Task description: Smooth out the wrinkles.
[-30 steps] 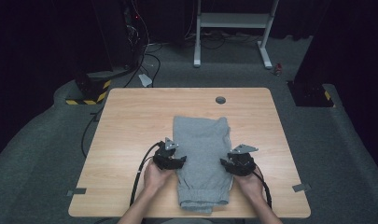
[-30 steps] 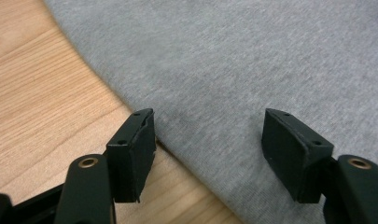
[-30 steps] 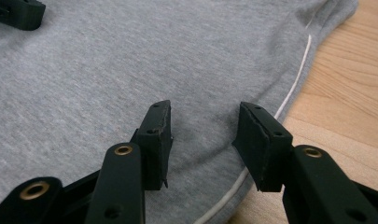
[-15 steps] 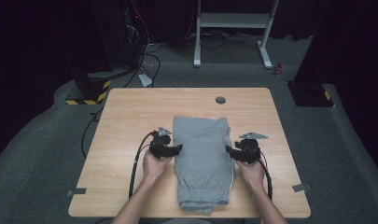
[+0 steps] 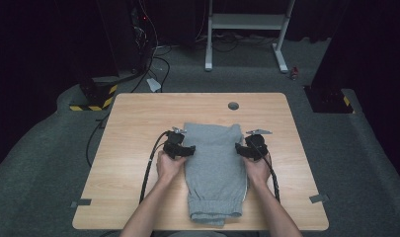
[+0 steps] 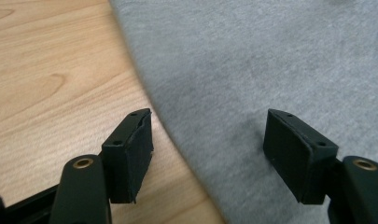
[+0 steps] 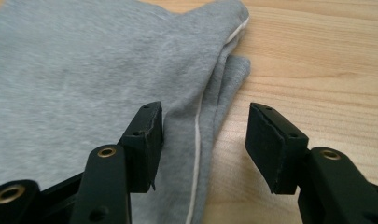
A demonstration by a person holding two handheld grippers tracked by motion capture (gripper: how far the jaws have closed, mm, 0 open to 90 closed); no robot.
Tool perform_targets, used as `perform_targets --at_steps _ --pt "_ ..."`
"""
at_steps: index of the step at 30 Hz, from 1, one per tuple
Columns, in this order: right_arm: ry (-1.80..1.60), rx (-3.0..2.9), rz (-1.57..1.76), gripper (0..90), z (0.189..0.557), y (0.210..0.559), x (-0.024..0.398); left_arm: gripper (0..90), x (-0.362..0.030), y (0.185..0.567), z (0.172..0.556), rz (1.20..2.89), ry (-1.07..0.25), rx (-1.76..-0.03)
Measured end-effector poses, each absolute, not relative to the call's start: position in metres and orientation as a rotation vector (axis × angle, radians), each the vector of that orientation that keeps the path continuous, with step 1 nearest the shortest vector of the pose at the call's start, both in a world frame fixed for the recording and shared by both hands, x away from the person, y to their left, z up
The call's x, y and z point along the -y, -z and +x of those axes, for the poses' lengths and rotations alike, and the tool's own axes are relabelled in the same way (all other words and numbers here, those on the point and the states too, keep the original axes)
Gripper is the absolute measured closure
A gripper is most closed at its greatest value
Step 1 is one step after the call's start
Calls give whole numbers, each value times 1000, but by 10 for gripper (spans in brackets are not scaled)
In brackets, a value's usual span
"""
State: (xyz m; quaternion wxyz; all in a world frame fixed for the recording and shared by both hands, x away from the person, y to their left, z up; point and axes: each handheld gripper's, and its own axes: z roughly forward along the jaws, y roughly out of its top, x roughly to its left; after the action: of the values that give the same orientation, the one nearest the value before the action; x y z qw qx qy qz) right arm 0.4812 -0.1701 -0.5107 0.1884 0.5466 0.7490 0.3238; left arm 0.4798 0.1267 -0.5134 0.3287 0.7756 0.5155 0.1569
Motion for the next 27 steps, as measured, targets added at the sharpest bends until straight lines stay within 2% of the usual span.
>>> perform_targets --at_steps 3,6,7,9,11,13,14,15,20,23,24,25,27 --pt "-849 -2121 1506 468 484 515 166 334 -123 515 481 2053 -473 -1329" --pt "-828 -2150 1494 528 489 513 163 344 -119 514 485 2074 -473 -1332" --pt "-829 -2164 1484 591 492 512 163 367 -117 513 487 2079 -466 -1331" --pt "-842 -2177 1461 652 492 512 163 409 -116 512 488 2084 -458 -1320" --pt "-845 -2186 1454 675 492 512 163 435 -115 513 488 2082 -461 -1312" --pt "-858 -2205 1435 735 493 512 163 519 -114 513 487 2080 -451 -1298" --pt "-858 -2205 1435 735 493 512 163 519 -114 512 487 2084 -448 -1288" --pt "-861 -2217 1421 764 493 512 163 572 -114 512 487 2082 -439 -1283" --pt "-869 -2228 1408 786 493 512 163 652 -114 513 488 2061 -411 -1274" --pt "-878 -2229 1426 804 493 512 164 746 -114 513 489 2047 -380 -1282" --pt "-878 -2229 1426 804 493 512 164 746 -115 513 490 2029 -354 -1293" --pt "-891 -2226 1444 814 493 512 165 798 -118 514 492 1996 -292 -1309" --pt "-906 -2235 1452 818 494 512 167 820 -122 514 494 1977 -248 -1327"
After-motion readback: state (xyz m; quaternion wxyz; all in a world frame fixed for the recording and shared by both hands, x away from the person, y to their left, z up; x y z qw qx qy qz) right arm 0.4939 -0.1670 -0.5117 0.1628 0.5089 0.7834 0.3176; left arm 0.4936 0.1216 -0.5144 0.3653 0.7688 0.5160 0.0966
